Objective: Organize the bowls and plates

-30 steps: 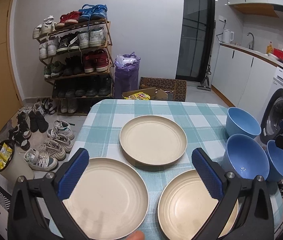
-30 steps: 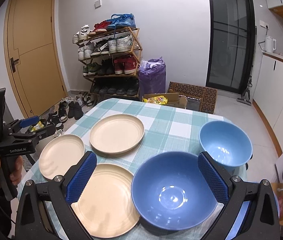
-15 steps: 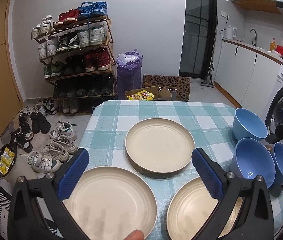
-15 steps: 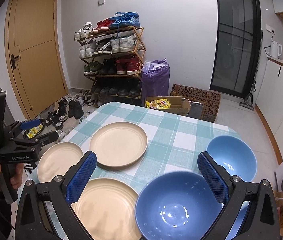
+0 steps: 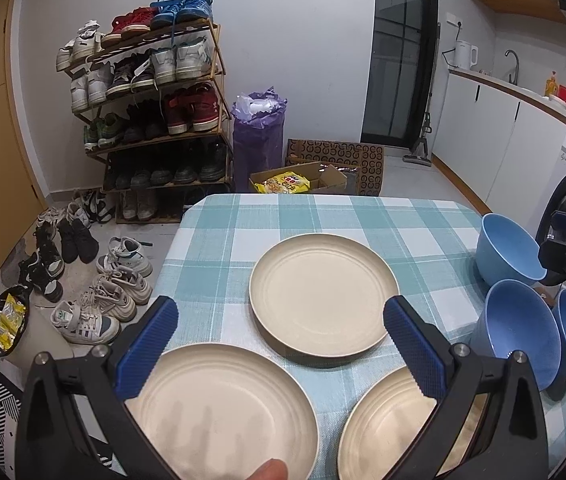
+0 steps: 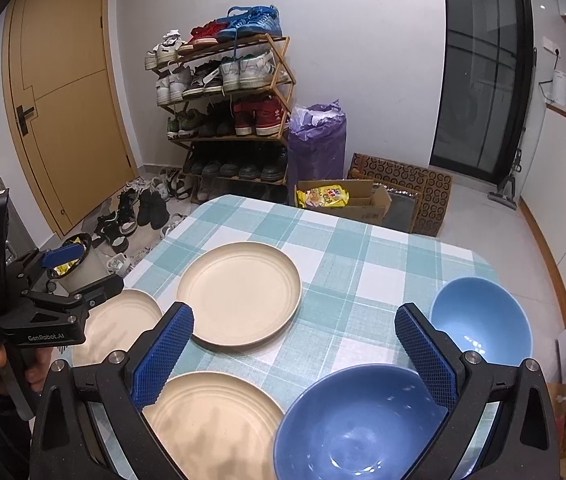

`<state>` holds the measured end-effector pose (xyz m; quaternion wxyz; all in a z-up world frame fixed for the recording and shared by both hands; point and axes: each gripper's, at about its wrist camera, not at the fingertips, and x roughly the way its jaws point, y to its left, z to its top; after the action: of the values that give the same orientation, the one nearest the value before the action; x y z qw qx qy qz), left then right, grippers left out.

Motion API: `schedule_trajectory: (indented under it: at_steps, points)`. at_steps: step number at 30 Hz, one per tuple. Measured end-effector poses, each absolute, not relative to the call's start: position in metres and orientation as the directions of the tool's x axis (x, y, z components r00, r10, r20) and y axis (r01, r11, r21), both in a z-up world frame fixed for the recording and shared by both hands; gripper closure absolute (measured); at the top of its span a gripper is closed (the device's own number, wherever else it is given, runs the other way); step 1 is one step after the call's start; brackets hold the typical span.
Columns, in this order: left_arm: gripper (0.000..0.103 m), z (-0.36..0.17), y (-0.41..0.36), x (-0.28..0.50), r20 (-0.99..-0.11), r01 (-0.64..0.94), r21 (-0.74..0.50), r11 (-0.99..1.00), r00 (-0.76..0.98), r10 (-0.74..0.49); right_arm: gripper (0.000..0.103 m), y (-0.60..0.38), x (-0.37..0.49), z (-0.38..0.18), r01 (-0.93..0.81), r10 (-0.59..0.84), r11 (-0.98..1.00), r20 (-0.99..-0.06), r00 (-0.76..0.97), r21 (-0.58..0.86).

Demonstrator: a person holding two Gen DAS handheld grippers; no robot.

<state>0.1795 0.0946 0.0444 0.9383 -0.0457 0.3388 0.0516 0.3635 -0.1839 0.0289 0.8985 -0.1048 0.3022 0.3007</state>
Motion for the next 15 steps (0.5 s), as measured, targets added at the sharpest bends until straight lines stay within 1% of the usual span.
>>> schedule_trajectory:
  at_steps: [15]
  points:
    - [0.000,0.025,0.103,0.210,-0.680,-0.132,-0.038,0.990,0.730,0.072,0.000,-0.154,0.403,0.012,-0.608,0.478,0.793,-0.655,0.586,0.035]
